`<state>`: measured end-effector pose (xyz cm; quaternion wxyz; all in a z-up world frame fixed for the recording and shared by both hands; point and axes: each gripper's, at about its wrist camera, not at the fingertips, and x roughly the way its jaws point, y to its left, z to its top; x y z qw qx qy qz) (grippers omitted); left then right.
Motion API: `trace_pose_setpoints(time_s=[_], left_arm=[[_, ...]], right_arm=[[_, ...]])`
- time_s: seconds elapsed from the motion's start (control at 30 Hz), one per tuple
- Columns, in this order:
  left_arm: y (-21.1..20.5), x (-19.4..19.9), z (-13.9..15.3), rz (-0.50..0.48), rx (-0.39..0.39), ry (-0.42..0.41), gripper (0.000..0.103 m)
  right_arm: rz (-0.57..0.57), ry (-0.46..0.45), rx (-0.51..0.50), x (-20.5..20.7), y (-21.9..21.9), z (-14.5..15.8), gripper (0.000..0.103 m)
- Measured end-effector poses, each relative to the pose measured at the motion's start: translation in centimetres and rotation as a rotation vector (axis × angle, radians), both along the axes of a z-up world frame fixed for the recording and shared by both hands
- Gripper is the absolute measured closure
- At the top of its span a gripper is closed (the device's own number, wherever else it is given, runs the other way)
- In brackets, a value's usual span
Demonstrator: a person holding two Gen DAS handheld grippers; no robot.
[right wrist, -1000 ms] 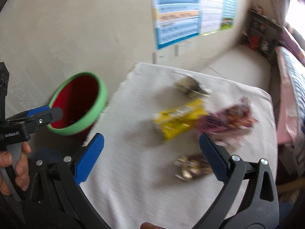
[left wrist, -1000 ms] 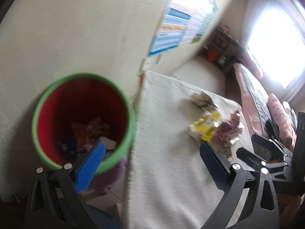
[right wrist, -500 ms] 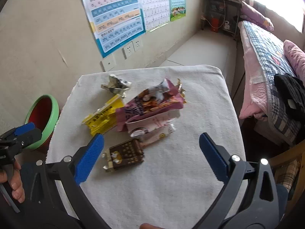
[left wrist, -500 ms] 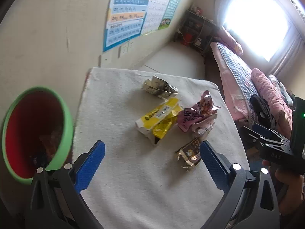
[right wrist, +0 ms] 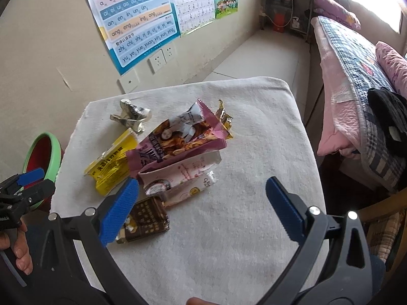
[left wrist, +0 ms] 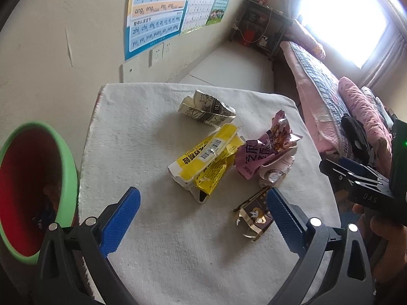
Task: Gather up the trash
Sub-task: 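Move both open tools back over the table toward the yellow packet, then grasp the yellow bar wrapper with the left tool while the right tool grasps the pink chip bag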
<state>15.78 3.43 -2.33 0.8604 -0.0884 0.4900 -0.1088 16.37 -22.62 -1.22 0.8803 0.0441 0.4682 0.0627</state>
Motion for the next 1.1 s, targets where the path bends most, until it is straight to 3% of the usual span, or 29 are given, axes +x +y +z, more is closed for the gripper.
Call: trace_pose_setpoints(time_s=[0.27, 0.63, 0.77, 0.87, 0.9, 0.93, 1.0, 1.03, 1.1], left_arm=[[-0.8, 2.5, -2.2, -0.023, 0.023, 0.037, 0.01], [-2.0, 5.8, -5.2, -0.072, 0.095, 0.099, 0.028], [-2.4, 6.6, -5.9, -0.079, 0.093, 0.122, 0.034], [-3.0, 6.9, -6.2, -0.1, 0.089, 0.129, 0.038], [-3.3, 7.0, -6.3, -0.11, 0.091, 0.133, 0.045], [-3.5, 7.1, -6.5, -0.121, 0.094, 0.141, 0.051], [-3.9, 7.3, -6.6, -0.129, 0.101, 0.145, 0.053], [-3.9, 7.3, -6.6, -0.129, 0.101, 0.144, 0.054], [-4.0, 7.3, -6.5, -0.131, 0.096, 0.146, 0.058]], right_arm=[[-0.027, 0.034, 0.049, 2.7, -0.8, -1.4, 0.005], [-0.048, 0.101, 0.148, 6.8, 0.0, -3.6, 0.006], [-0.069, 0.157, 0.192, 7.8, -0.2, -5.0, 0.021], [-0.075, 0.183, 0.235, 8.1, -0.4, -5.5, 0.025], [-0.079, 0.189, 0.249, 8.1, -0.5, -5.6, 0.027], [-0.079, 0.192, 0.259, 8.1, -0.5, -5.6, 0.033], [-0.081, 0.203, 0.27, 8.2, -0.6, -5.7, 0.048], [-0.079, 0.205, 0.266, 8.2, -0.6, -5.7, 0.061], [-0.067, 0.208, 0.276, 8.2, -0.7, -5.7, 0.071]])
